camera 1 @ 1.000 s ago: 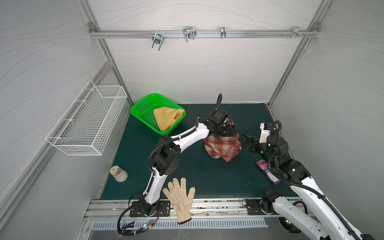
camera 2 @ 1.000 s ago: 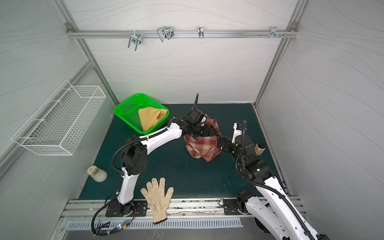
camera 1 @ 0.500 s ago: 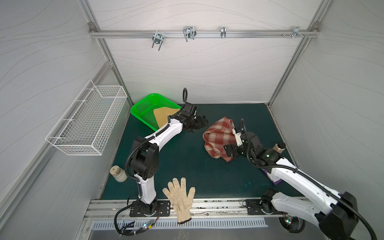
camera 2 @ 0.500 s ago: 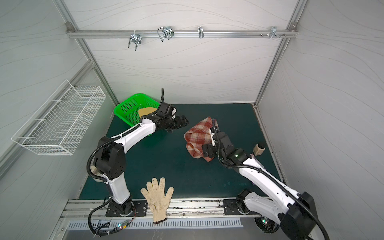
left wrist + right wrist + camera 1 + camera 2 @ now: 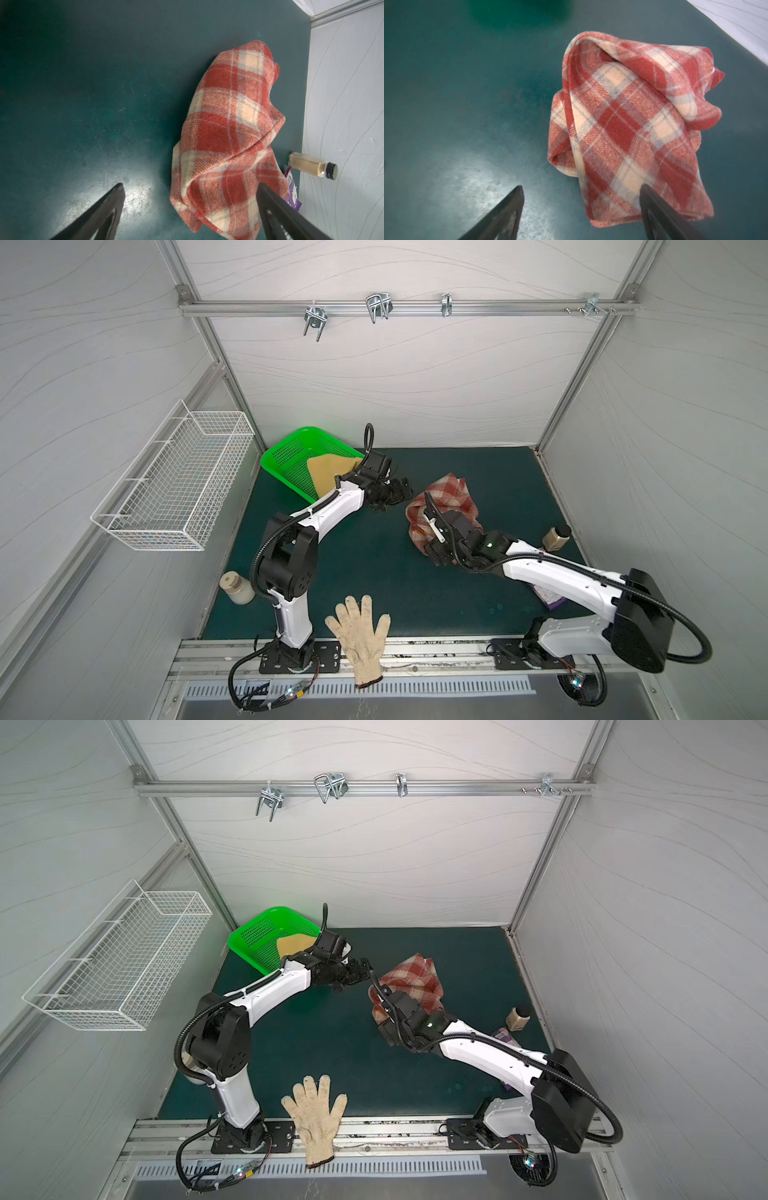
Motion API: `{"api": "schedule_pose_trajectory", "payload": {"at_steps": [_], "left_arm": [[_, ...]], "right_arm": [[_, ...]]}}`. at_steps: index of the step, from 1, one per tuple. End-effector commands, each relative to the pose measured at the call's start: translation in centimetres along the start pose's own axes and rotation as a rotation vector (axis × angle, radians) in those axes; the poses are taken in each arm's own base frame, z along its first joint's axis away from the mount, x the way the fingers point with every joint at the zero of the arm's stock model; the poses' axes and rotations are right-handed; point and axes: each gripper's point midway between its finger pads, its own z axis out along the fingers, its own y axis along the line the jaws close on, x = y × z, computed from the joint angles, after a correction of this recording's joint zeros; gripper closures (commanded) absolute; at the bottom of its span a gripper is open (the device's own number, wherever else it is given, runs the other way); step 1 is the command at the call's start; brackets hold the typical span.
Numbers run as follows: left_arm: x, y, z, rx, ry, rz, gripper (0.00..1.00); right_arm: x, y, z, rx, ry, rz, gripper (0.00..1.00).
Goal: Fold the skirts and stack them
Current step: 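Grasp the plaid skirt's near edge with the right gripper, then grasp another edge of the plaid skirt with the left gripper beside the right gripper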
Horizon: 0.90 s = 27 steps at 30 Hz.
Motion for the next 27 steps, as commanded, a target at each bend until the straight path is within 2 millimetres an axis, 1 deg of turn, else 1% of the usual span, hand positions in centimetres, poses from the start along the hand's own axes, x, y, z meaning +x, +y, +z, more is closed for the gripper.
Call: {"api": "schedule_pose_trajectory", "payload": {"at_steps": [1, 7, 10, 14, 17, 20, 22, 25, 26, 27], "left_arm": [[-0.6, -0.4, -1.1, 0.026, -0.033, -0.010, 0.01], [-0.8, 0.6, -1.2, 0.028, -0.032, -0.038, 0.01], [-1.0, 0.8, -1.3, 0.034, -0.033, -0.048, 0.01], [-1.1, 0.8, -1.4, 0.039, -0.033, -0.051, 0.01], [-1.1, 0.8, -1.5, 0.040, -0.032, -0.052, 0.01], [-1.1, 0.8, -1.6, 0.039, -0.030, -0.053, 0.01], [-1.1, 0.8, -1.6, 0.040, -0.031, -0.054, 0.01], [-1.2, 0.8, -1.5, 0.041, -0.028, -0.056, 0.01], [-1.2, 0.8, -1.4, 0.042, -0.027, -0.058, 0.01], [-1.1, 0.8, -1.3, 0.044, -0.025, -0.059, 0.01]], "right_arm": [[0.2, -0.5, 0.6, 0.060, 0.041, -0.069, 0.14], [1.1, -0.6, 1.6, 0.076, 0.086, -0.084, 0.14], [1.8, -0.2, 2.5, 0.068, 0.127, -0.099, 0.17], [2.8, -0.5, 3.5, 0.088, 0.173, -0.077, 0.19], [3.3, -0.9, 3.9, 0.071, 0.190, -0.029, 0.26], [3.4, -1.3, 3.9, 0.075, 0.177, -0.010, 0.27], [3.5, -1.6, 3.8, 0.078, 0.174, 0.001, 0.33], [3.8, -2.1, 3.9, 0.062, 0.181, 0.032, 0.38], [4.0, -2.3, 4.1, 0.054, 0.188, 0.043, 0.42], [4.2, -2.4, 4.3, 0.045, 0.198, 0.057, 0.49]]}}
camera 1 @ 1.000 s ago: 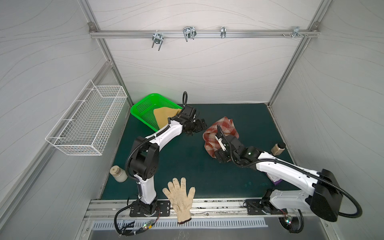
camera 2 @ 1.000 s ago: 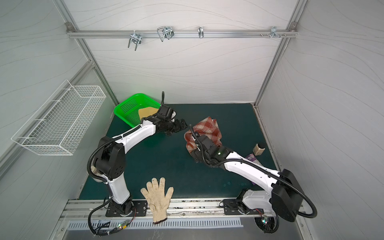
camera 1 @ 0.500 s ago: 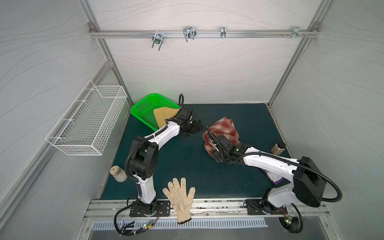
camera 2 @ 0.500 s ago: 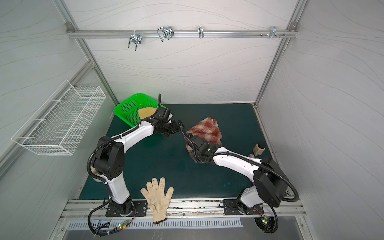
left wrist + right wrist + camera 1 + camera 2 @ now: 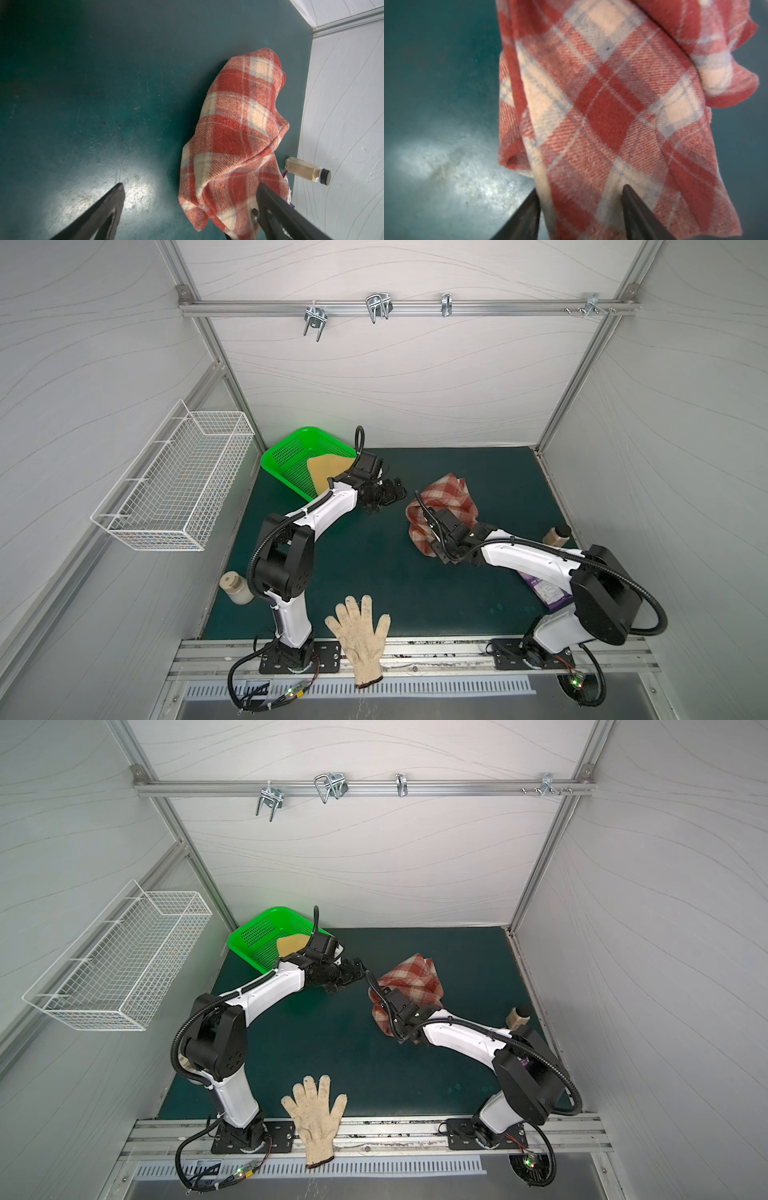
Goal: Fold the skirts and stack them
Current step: 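Grasp another edge of the plaid skirt with the left gripper beside the right gripper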
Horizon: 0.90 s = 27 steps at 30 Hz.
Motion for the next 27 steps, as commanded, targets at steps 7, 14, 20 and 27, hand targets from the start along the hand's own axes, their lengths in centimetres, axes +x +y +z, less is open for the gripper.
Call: {"api": "schedule_pose_trajectory", "payload": {"at_steps": [7, 14, 20, 27], "left_arm": [[-0.9, -0.9, -0.9, 0.035, -0.026, -0.003, 0.01], [-2.5, -2.9, -2.2, 0.030, -0.009, 0.071, 0.01], [-3.3, -5.4, -3.2, 0.028, 0.036, 0.240, 0.01], [-0.4, -7.1, -1.3, -0.077, 0.162, 0.577, 0.02]], "right_arm": [[0.3, 0.1, -0.8, -0.062, -0.014, 0.050, 0.80], [0.4, 3.0, -3.4, -0.168, -0.018, 0.073, 0.96], [0.7, 5.5, -5.9, -0.308, -0.046, 0.197, 0.98], [1.9, 6.4, -6.7, -0.382, -0.029, 0.290, 0.98]]}}
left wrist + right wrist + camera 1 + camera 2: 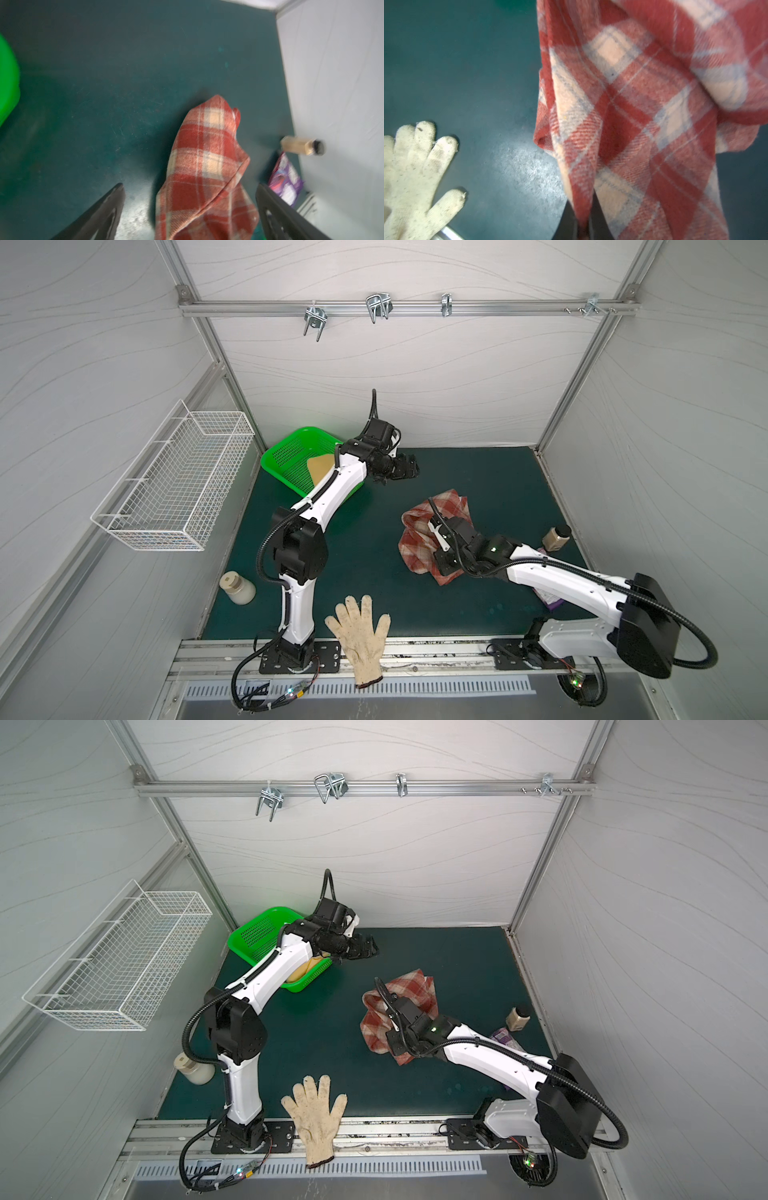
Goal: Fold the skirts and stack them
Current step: 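Grasp another edge of the plaid skirt with the left gripper beside the right gripper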
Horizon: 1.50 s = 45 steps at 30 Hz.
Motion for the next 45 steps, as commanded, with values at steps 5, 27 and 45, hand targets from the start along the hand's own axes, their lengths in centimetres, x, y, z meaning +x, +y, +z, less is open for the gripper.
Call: {"api": "schedule_pose_trajectory", "payload": {"at_steps": [5, 27, 45], "left_arm": [[6.2, -1.4, 4.2, -0.073, 0.257, 0.322, 0.05], [10.8, -3.4, 8.0, -0.015, 0.365, 0.476, 0.26], [11.2, -4.3, 8.0, 0.020, 0.325, 0.523, 0.54]], "right_arm": [[1.0, 1.1, -1.2, -0.083, 0.003, 0.123, 0.98], [1.1, -0.5, -2.0, -0.071, -0.012, 0.173, 0.97], [0.6, -0.7, -2.1, -0.069, -0.025, 0.188, 0.96]]}}
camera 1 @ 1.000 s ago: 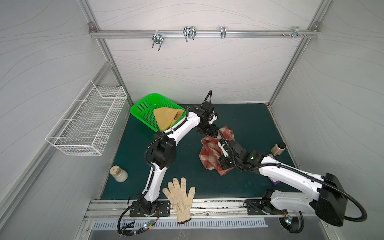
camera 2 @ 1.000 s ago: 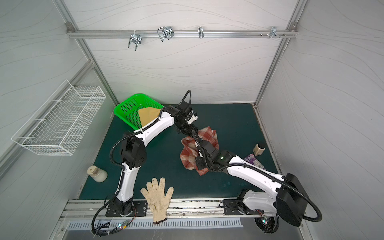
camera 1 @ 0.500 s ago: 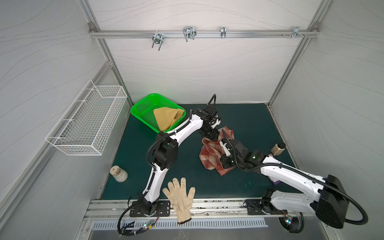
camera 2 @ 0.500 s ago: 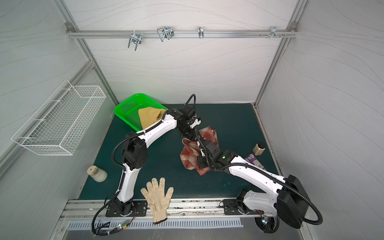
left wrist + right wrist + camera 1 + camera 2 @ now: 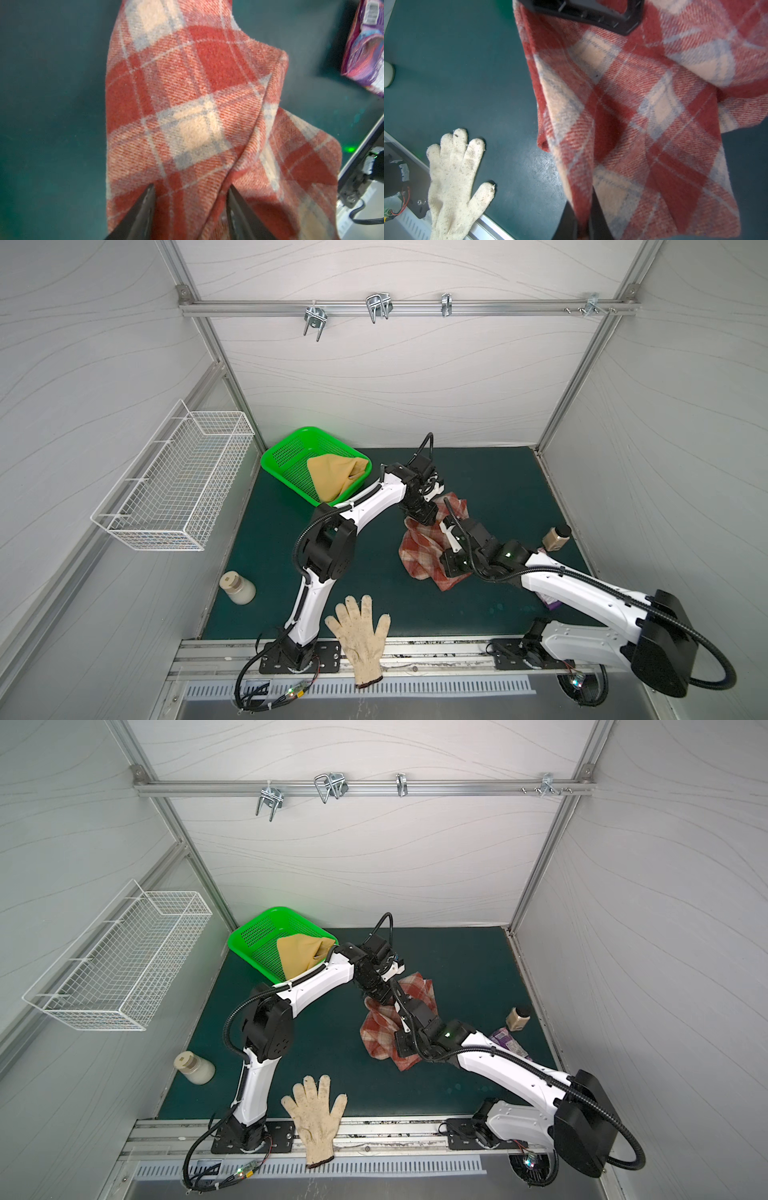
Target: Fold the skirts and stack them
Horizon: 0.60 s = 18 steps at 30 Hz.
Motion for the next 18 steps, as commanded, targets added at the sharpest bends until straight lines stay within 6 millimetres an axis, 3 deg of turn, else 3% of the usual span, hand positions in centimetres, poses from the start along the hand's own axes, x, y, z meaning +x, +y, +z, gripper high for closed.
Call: {"api": "schedule_pose_trajectory", "payload": {"at_steps": [1, 6, 10, 12, 18], "left_arm": [[-0.5, 0.1, -0.2, -0.041, -0.012, 0.043, 0.59], [-0.8, 0.7, -0.3, -0.083, -0.009, 0.036, 0.80], [-2.1, 2.0, -1.6, -0.134, -0.060, -0.010, 0.93], [-3.1, 3.2, -3.1, -0.139, -0.109, -0.085, 1.00], [-5.9, 7.5, -10.2, -0.053, -0.386, -0.386, 1.00]], "right_arm": [[-0.2, 0.0, -0.6, -0.005, -0.006, 0.017, 0.96], [-0.4, 0.0, -0.7, 0.002, -0.008, 0.010, 0.96], [-1.2, 0.0, -1.2, 0.015, -0.015, -0.007, 0.96], [-2.0, 0.0, -1.8, 0.021, -0.028, -0.014, 0.96], [-4.7, -0.7, -4.0, 0.049, -0.076, -0.011, 0.97]]}}
